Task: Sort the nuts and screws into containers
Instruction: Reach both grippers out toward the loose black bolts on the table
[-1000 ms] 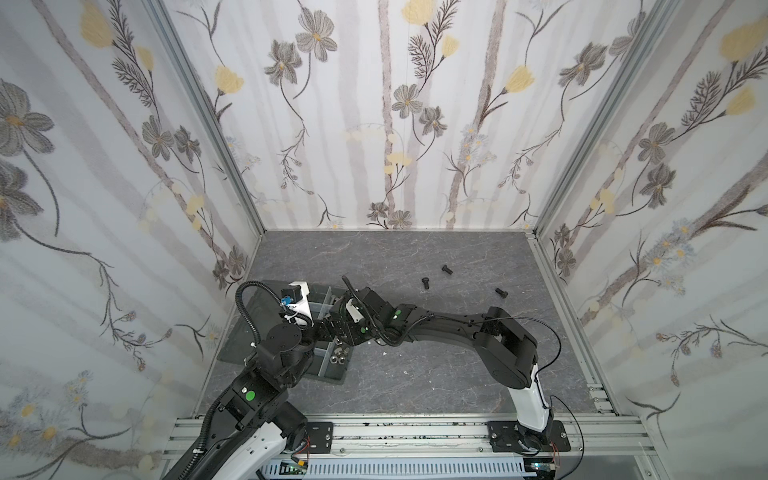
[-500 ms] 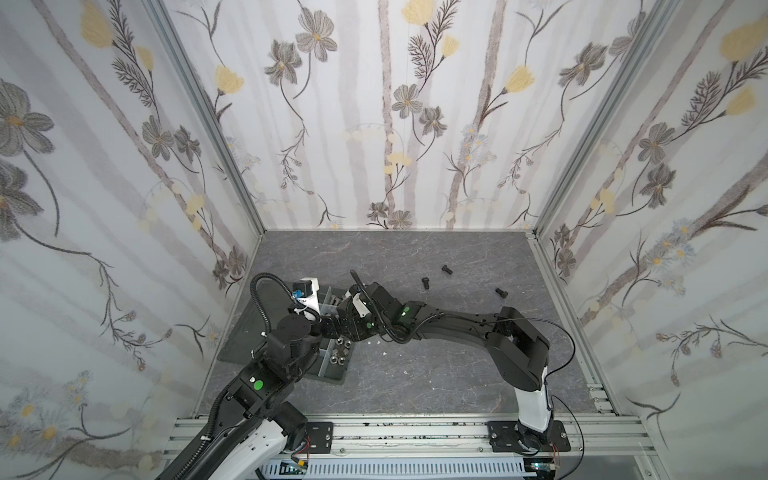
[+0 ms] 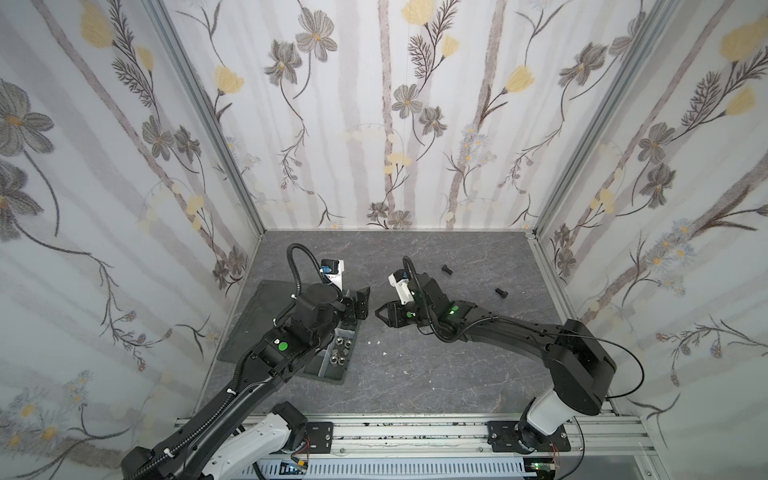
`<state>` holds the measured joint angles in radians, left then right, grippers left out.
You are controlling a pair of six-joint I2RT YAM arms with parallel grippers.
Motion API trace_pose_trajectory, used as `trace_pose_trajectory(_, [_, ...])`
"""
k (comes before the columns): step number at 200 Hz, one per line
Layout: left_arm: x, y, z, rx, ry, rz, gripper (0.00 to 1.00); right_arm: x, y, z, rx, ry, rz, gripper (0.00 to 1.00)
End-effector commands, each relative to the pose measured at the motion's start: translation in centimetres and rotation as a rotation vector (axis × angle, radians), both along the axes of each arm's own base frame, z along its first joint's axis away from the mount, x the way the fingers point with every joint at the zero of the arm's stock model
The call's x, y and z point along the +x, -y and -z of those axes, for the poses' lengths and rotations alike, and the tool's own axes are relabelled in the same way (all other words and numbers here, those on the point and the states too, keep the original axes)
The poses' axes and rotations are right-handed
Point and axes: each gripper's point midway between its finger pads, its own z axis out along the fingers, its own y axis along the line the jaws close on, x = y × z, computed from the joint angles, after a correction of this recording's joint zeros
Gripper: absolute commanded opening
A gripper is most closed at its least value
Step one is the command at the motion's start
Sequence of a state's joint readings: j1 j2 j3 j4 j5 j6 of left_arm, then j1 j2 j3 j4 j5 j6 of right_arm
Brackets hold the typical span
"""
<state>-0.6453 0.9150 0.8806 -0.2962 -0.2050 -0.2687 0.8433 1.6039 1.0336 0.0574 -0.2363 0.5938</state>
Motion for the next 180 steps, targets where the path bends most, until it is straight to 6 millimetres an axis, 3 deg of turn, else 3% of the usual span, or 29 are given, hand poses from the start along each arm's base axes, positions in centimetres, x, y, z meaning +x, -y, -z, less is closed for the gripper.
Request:
trace_pose_trajectory(1, [0.8,1.2,0.5,0.000,-0.043,0.016,0.92,1.3,2.3,-1.9,0.065,0.051,0.049,0.51])
trace_pose_trajectory(62, [4.5,5.3,3.5,0.043,-0.150,0.035,0.89,3.1,11.4,-2.0,0.083,0.079,0.221,0.51])
trace_pose_trajectory(70, [5.3,6.0,4.4,0.061,-0.172,0.038,0.89,3.1,13.0,-0.8,0.066,0.063,0.253,0.51])
trace_pose_trajectory(86, [6.4,7.2,5.4,0.081,-0.197,0.046,0.89,3.4,15.3,-0.8,0.071,0.073,0.304,0.52])
trace_pose_trajectory(125, [9.2,10.3,7.7,0.126,-0.271,0.078,0.87,3.3,19.1,0.5,0.059,0.073,0.376,0.53])
trace_pose_trajectory(132, [9.3,10.7,8.9,0.138,-0.296,0.087,0.87,3.3,19.8,0.8,0.057,0.071,0.393,0.53])
trace_pose_trajectory(139, [10.1,11.6,8.6,0.129,-0.296,0.095,0.87,3.3,20.4,1.2,0.061,0.070,0.406,0.54])
trace_pose_trajectory(180, [11.7,15.1,12.0,0.161,-0.379,0.125,0.83,3.5,23.7,2.2,0.083,0.068,0.503,0.59])
